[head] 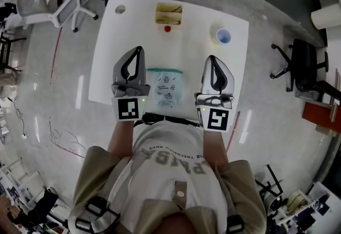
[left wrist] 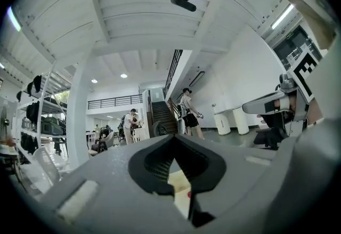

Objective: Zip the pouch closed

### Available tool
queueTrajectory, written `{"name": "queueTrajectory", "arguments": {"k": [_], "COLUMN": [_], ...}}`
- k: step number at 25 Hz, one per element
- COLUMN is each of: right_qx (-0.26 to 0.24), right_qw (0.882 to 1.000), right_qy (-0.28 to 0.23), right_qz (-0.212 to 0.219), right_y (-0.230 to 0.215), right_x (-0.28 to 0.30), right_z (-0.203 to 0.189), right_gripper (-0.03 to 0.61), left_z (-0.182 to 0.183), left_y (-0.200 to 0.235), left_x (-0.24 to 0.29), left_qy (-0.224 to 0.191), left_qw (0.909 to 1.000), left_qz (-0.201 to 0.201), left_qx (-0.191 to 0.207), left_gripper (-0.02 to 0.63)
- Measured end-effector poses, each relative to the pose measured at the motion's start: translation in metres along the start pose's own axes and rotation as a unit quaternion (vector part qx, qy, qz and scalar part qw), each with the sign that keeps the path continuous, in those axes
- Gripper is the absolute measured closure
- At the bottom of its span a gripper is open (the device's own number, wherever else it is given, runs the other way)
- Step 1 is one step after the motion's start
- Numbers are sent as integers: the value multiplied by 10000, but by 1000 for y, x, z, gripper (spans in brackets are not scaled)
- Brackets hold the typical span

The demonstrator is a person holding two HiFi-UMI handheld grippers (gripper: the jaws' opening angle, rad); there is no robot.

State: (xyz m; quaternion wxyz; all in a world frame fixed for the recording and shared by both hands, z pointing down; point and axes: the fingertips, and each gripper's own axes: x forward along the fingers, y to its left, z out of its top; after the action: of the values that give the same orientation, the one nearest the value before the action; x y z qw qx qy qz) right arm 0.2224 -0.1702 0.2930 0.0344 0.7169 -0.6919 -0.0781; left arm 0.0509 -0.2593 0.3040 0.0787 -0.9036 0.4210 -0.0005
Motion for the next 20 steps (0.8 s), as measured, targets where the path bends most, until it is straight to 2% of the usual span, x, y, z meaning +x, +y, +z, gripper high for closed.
{"name": "queueTrajectory", "arguments": {"k": [10, 20], "right_qx": [-249, -81], "right_qw": [9993, 9991], "right_qy": [-264, -399], "right_qz": [38, 110], "right_y": [8, 16], "right_x": [7, 15], "right_z": [2, 10], "right_gripper": [581, 581], "left_z": [6, 12], "left_y": [5, 12], "left_x": [4, 3], "left_qy": [-261, -358], "left_qw": [9995, 9993], "left_qz": [-46, -36], "left_qx": [-142, -91], "left_gripper": [601, 601]}}
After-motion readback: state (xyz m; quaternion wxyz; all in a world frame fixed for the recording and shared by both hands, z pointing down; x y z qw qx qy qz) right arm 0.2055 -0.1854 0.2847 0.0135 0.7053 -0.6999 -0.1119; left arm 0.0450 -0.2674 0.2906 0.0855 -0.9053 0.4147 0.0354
